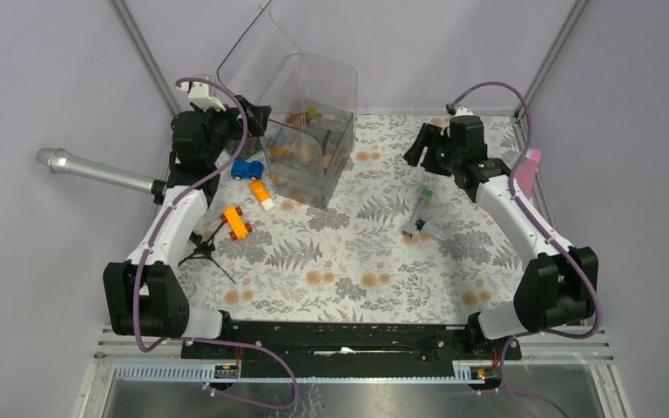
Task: Organize the makeup
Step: Pick up the makeup from the center of the board.
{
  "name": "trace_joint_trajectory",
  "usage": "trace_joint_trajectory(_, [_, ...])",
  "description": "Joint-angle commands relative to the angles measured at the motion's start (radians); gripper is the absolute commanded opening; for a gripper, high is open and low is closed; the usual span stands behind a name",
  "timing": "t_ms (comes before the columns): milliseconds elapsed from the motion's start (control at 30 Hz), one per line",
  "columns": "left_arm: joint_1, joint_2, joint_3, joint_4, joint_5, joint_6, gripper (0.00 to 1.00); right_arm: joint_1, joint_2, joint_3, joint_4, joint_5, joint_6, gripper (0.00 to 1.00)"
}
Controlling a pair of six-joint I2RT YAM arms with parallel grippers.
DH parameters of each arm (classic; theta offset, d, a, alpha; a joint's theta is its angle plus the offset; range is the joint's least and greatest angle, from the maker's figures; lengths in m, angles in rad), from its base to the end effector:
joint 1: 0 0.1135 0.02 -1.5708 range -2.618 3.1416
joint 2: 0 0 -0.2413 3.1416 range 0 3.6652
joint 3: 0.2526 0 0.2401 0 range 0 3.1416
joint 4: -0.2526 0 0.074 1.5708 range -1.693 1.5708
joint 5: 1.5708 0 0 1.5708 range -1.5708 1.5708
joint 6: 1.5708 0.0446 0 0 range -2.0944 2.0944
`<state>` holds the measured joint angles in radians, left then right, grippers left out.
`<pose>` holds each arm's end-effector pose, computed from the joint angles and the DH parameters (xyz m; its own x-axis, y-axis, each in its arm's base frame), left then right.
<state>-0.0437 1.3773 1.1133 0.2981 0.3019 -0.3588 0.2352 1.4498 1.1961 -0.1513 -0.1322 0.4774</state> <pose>0.3293 -0.0277 0.3515 -0.0870 -0.3318 -0.9393 0.3290 0.8804 -0.3415 0.3289 0.0849 0.3062 -0.5006 0.3484 -0.7925 -0.1338 0.8733 0.4684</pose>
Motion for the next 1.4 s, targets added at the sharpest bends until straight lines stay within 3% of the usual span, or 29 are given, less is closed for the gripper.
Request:
trace_joint_trajectory(0, [0.007, -0.007, 0.028, -0.047, -0.018, 0.053, 0.99, -0.004, 0.002, 0.076, -0.293, 0.103, -0.314, 0.74])
trace_joint_trajectory(200, [0.006, -0.013, 0.029, -0.056, -0.022, 0.058, 0.99, -0.003, 0.110, 0.170, -0.591, -0.031, -0.702, 0.75])
trace_joint_trajectory(467, [0.007, -0.019, 0.022, -0.057, -0.040, 0.060, 0.99, 0.006, 0.059, 0.000, -0.566, -0.171, -1.038, 0.76])
trace_joint_trajectory(633, [0.006, -0.014, 0.026, -0.068, -0.050, 0.060, 0.99, 0.012, 0.064, -0.032, -0.498, -0.164, -1.095, 0.75])
trace_joint_trajectory(900, [0.007, -0.014, 0.025, -0.070, -0.057, 0.061, 0.99, 0.024, 0.170, -0.011, -0.560, -0.011, -1.145, 0.72])
trace_joint_trajectory(1100, [0.007, -0.015, 0.023, -0.070, -0.062, 0.061, 0.99, 0.026, 0.206, -0.016, -0.473, 0.096, -1.101, 0.73])
trace_joint_trajectory(1267, [0.007, -0.014, 0.025, -0.073, -0.068, 0.067, 0.99, -0.030, 0.273, 0.092, -0.423, 0.226, -0.948, 0.75])
trace_joint_trajectory(1367, [0.008, -0.016, 0.029, -0.081, -0.084, 0.073, 0.99, -0.061, 0.347, 0.208, -0.457, 0.278, -0.945, 0.76])
